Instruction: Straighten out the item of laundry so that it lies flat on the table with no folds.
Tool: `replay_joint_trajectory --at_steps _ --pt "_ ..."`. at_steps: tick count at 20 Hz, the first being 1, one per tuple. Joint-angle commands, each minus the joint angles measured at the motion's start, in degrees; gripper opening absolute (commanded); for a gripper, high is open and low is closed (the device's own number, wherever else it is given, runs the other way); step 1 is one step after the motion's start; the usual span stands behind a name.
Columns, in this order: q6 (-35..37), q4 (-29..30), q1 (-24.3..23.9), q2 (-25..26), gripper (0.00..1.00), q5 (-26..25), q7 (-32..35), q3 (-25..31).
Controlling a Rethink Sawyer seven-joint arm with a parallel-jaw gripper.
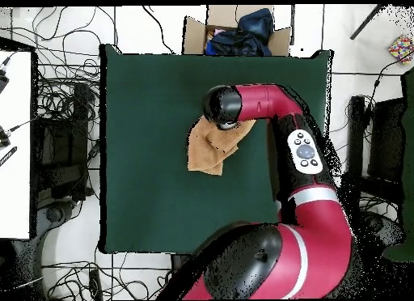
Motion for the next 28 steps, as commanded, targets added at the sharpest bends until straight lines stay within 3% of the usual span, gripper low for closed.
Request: replay_joint_trajectory --at_steps 1,28 --pt "1.38 12.51 3.60 -4.45 1.00 1.16 7.46 -3.46" --pt "1.68 18.38 2.49 -10.36 1.00 6.63 4.64 -3.70"
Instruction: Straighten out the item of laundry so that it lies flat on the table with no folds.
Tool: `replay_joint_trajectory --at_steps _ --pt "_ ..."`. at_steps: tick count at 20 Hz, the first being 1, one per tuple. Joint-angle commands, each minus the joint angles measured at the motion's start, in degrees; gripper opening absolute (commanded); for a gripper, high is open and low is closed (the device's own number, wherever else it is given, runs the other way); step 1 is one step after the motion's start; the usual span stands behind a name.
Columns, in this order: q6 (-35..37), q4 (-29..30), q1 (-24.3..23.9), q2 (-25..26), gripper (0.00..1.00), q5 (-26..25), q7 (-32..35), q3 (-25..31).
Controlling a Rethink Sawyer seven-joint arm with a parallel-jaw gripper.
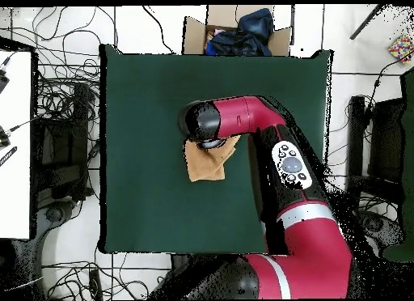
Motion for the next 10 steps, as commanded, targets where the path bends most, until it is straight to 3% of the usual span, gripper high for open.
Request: replay_joint_trajectory --at_steps 1,10 --pt "1.57 5.64 -0.30 -0.82 1.00 1.98 4.64 -1.53" --pt "3.56 4.88 -0.10 -2.68 1.00 4.56 6.08 -0.96"
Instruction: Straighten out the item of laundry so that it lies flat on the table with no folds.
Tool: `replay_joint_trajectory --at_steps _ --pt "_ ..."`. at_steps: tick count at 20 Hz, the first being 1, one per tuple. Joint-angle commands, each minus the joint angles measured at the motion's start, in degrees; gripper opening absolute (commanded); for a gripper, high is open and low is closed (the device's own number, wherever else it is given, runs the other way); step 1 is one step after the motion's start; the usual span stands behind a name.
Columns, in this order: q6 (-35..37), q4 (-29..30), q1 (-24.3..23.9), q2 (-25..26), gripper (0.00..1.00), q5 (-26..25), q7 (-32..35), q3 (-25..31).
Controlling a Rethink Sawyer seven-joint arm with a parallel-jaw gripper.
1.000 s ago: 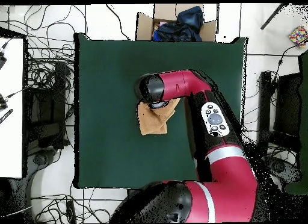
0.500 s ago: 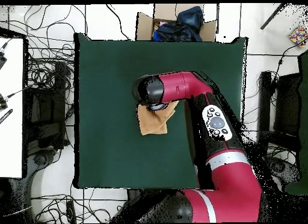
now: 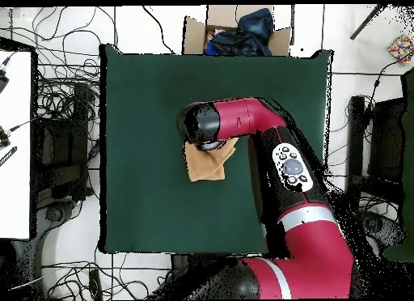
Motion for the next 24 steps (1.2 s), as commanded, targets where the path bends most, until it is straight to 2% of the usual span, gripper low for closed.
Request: replay_joint_trajectory --at_steps 1,3,6,10,12,18,24 --pt "3.38 4.11 -0.04 -2.15 1.00 3.48 6.10 -0.96" --pt "1.18 3.36 0.23 0.21 1.00 2.22 5.89 -1.58" --pt "-5.23 -2.16 2.68 8.74 1.00 -3.75 6.38 -4.19" --pt "-12.46 -5.66 4.77 14.15 1.00 -8.22 6.83 -5.40" --pt "-14.23 -6.50 5.97 15.60 1.00 -9.02 7.68 -6.09" --pt "-17.71 -3.50 8.42 15.78 1.00 -7.68 9.71 -8.09" --pt "-20.20 -5.45 11.46 18.37 1.00 -6.71 12.20 -10.53"
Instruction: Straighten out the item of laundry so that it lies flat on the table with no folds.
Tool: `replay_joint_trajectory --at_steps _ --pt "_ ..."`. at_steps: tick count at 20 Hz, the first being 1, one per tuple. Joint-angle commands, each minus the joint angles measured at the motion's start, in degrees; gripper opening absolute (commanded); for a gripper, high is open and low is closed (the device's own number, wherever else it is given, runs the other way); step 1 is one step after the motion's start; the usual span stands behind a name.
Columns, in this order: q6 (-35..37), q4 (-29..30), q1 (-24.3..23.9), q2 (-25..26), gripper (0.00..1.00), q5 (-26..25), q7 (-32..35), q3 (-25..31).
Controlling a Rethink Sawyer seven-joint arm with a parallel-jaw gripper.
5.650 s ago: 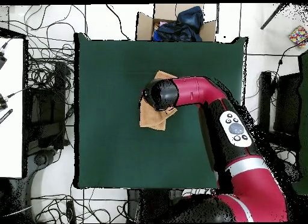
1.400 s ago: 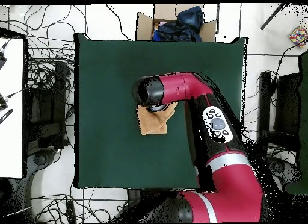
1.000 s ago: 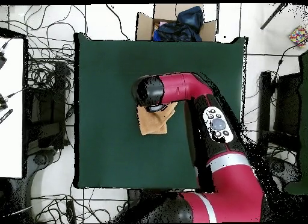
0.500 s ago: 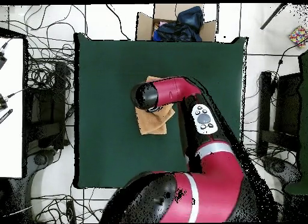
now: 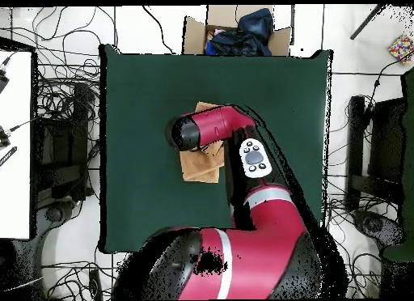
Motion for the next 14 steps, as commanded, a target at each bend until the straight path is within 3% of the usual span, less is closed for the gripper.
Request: replay_joint_trajectory --at_steps 1,3,4,14 --pt "-6.77 -0.12 3.66 9.63 1.00 -1.74 13.17 -3.72" --pt "-9.34 0.08 4.14 9.48 1.00 -2.07 13.98 -4.57" --pt "-10.63 0.18 4.38 9.40 0.00 -2.24 14.38 -5.00" --pt "-5.46 0.03 3.87 9.05 0.00 1.26 9.52 -4.18"
